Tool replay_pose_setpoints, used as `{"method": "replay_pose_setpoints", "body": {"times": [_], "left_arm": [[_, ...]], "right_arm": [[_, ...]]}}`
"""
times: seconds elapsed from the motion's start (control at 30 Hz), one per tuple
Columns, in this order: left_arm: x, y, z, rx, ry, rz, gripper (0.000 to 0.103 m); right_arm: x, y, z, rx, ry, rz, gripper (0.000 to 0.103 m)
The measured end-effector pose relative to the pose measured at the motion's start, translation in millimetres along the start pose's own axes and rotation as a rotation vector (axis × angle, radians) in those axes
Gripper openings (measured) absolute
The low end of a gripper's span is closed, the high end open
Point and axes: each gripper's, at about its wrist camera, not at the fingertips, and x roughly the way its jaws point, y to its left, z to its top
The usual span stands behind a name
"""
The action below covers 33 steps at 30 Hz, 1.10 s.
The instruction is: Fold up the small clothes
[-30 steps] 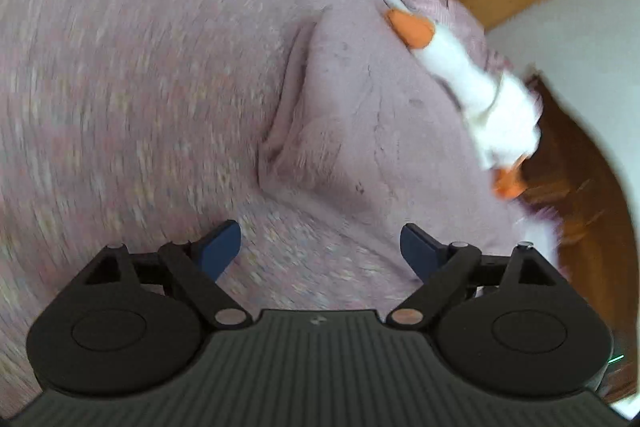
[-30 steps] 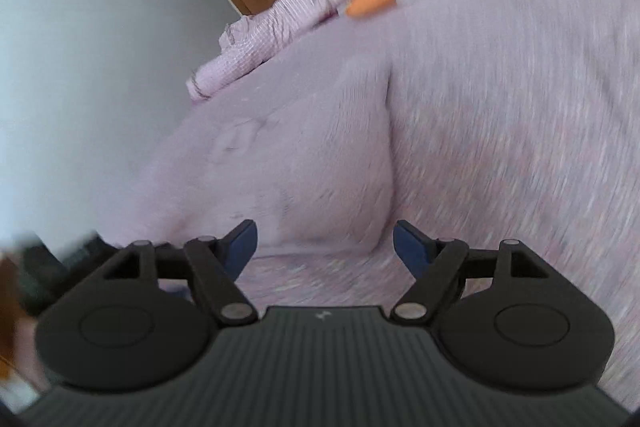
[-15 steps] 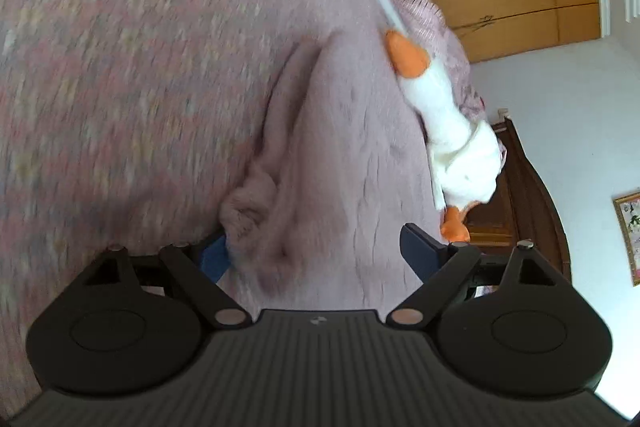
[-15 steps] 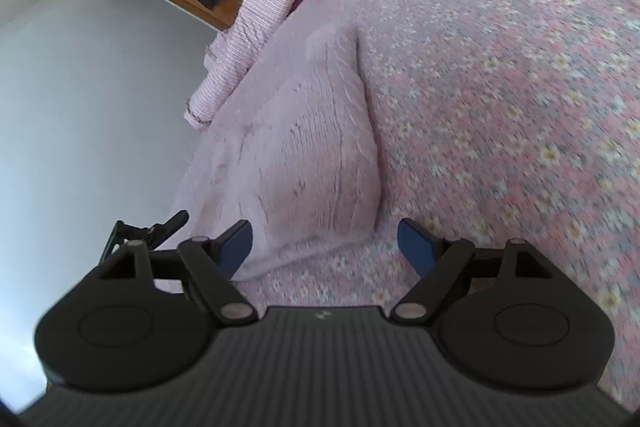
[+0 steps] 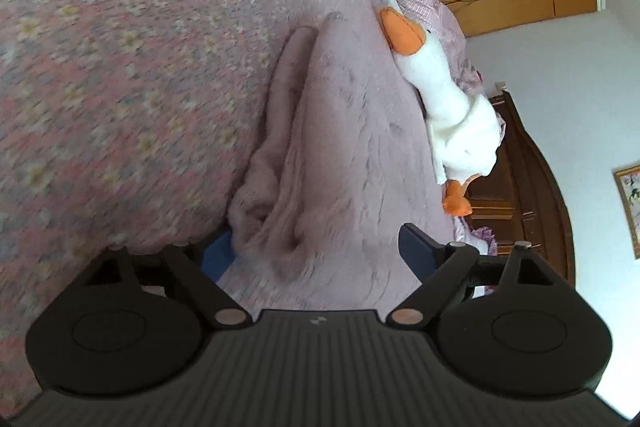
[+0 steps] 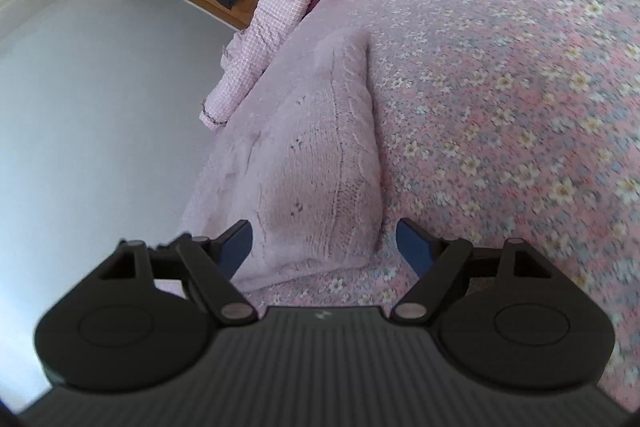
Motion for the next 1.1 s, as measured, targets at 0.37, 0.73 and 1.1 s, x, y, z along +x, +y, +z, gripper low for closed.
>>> {"method": "replay_pose_setpoints", "body": {"times": [0.37,0.73,1.1], "left_arm": [[27,-20,14,0.166,-0.04,0.001,0.089],[31,-17,4,0.083,-0.01,-0.056,0.09],[29,-20,-19,0.089,0.073,-0.066,0.09]], "right_arm": [[41,-13,47,0.167,0.1,0.084,0.082],[35,-14,34,0.176,0.162,0.157,0.082],[33,-12,29,0.191,0.197,0.19,0.08]]}}
